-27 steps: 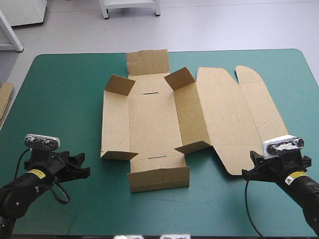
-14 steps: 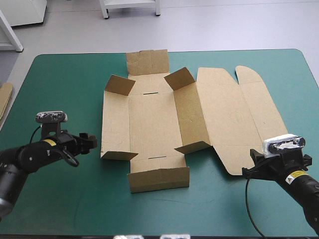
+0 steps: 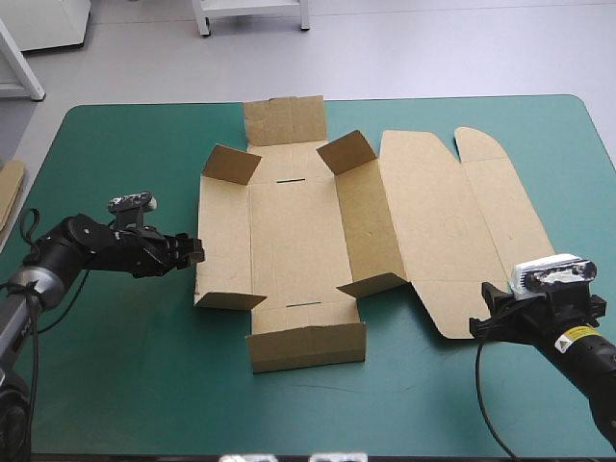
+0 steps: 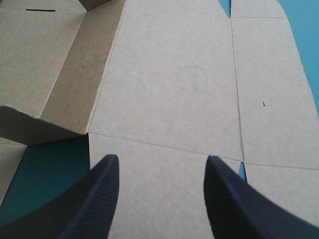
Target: Fold the box
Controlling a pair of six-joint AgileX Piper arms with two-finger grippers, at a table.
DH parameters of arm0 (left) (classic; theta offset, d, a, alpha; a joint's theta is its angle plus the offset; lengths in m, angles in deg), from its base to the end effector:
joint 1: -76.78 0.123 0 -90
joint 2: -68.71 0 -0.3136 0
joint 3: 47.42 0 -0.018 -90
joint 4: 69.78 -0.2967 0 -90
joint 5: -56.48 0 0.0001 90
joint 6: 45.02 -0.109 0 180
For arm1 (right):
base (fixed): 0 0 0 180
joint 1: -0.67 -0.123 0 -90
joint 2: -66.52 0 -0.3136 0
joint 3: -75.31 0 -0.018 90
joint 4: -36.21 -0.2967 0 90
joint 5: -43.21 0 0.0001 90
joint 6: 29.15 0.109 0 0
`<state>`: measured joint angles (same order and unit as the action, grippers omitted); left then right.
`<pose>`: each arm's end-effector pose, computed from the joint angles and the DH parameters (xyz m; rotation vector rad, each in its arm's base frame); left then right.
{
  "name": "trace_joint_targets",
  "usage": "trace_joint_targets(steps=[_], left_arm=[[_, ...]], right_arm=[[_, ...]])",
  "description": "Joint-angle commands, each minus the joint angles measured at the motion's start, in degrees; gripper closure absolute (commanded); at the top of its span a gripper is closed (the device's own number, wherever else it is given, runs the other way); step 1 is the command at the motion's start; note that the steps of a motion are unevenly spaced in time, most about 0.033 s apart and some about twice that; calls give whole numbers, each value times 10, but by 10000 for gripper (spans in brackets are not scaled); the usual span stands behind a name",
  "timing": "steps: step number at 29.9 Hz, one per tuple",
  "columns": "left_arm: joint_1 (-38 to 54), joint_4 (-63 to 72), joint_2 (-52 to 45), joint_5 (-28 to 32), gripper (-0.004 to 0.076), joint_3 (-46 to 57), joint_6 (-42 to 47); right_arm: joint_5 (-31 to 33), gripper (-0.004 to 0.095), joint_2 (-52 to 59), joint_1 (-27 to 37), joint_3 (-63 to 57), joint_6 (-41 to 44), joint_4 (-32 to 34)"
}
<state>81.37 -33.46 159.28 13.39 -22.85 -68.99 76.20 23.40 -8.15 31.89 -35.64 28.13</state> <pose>0.3283 -0.0179 0.2387 -0.0648 2.6071 -0.5486 0.1577 0.0329 0.3200 -0.2015 2.0750 0.1767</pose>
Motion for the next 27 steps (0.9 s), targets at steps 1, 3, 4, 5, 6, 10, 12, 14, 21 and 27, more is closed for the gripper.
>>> trace_joint_targets(steps=[1, 3, 4, 5, 6, 10, 12, 14, 21, 27], left_arm=[[55, 157, 13, -33, 244, -19, -113], [63, 225, 29, -59, 249, -19, -158], [62, 247, 37, -67, 253, -19, -172], [60, 258, 45, -72, 256, -19, -180], [57, 266, 51, -75, 262, -19, -189], [54, 282, 77, -87, 284, -19, -205], [54, 293, 84, -99, 284, -18, -211], [54, 307, 87, -114, 284, -17, -221], [43, 319, 98, -118, 304, -12, -238], [29, 323, 118, -125, 328, -12, -238]], right_arm=[[-33, 410, -2, -1, 22, 1, -1], [-33, 412, -2, -1, 22, 1, -1], [-33, 412, -2, -1, 22, 1, -1], [-33, 412, -2, -1, 22, 1, -1], [-33, 412, -2, -1, 22, 1, -1], [-24, 412, -2, -1, 22, 2, 2], [-19, 412, -2, -1, 22, 2, 2], [-18, 412, -2, -1, 22, 2, 2], [-18, 412, -2, -1, 22, 2, 2], [-18, 412, -2, -1, 22, 2, 9]])
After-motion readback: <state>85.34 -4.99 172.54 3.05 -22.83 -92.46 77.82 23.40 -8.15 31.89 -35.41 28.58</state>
